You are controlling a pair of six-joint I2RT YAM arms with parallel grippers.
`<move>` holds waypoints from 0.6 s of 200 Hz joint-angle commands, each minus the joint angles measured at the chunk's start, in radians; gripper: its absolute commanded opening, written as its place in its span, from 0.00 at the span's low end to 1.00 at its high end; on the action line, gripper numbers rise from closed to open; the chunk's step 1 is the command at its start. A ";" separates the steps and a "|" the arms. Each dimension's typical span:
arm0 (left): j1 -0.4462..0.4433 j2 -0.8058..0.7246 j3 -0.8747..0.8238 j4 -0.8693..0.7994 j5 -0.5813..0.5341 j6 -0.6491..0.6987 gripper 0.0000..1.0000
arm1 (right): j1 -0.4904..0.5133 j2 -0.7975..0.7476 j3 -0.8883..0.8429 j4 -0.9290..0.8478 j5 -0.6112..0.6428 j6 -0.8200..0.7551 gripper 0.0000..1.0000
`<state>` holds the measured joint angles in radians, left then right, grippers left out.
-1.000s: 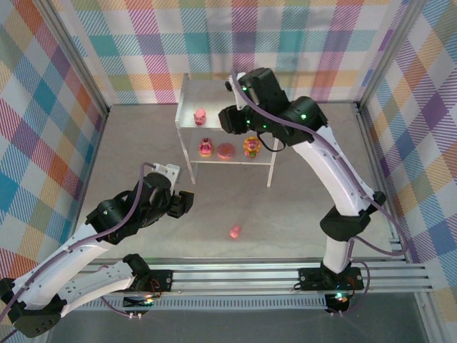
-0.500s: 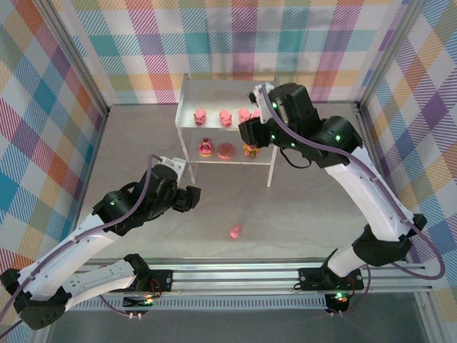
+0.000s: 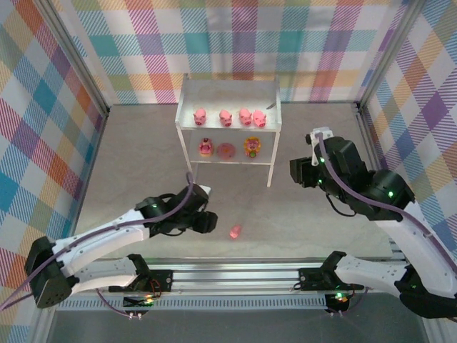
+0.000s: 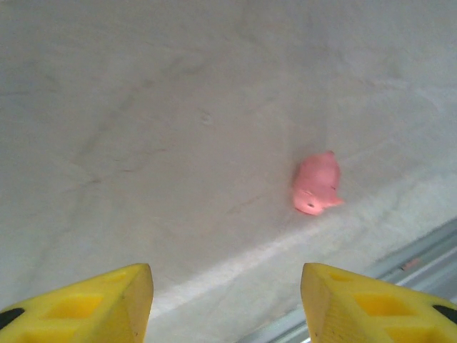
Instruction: Place and organize the plastic toys onto the shelf
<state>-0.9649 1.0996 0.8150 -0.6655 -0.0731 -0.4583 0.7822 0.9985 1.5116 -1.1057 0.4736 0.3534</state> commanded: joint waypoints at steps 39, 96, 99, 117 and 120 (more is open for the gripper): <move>-0.181 0.255 0.072 0.119 -0.008 -0.081 0.54 | -0.037 -0.072 0.005 -0.002 0.028 0.021 0.48; -0.194 0.326 0.055 0.190 0.001 -0.043 0.50 | -0.039 -0.082 -0.003 0.027 0.015 -0.008 0.49; -0.195 0.331 0.057 0.193 -0.001 -0.035 0.50 | -0.038 -0.083 -0.005 0.028 0.015 -0.009 0.49; -0.195 0.377 0.087 0.180 -0.021 0.014 0.50 | -0.038 -0.089 -0.011 0.035 0.010 -0.009 0.49; -0.195 0.385 0.093 0.175 -0.023 0.022 0.50 | -0.038 -0.089 -0.011 0.035 0.010 -0.009 0.49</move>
<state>-1.1507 1.4292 0.8635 -0.4904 -0.0723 -0.4992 0.7464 0.9264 1.5043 -1.0988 0.4892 0.3576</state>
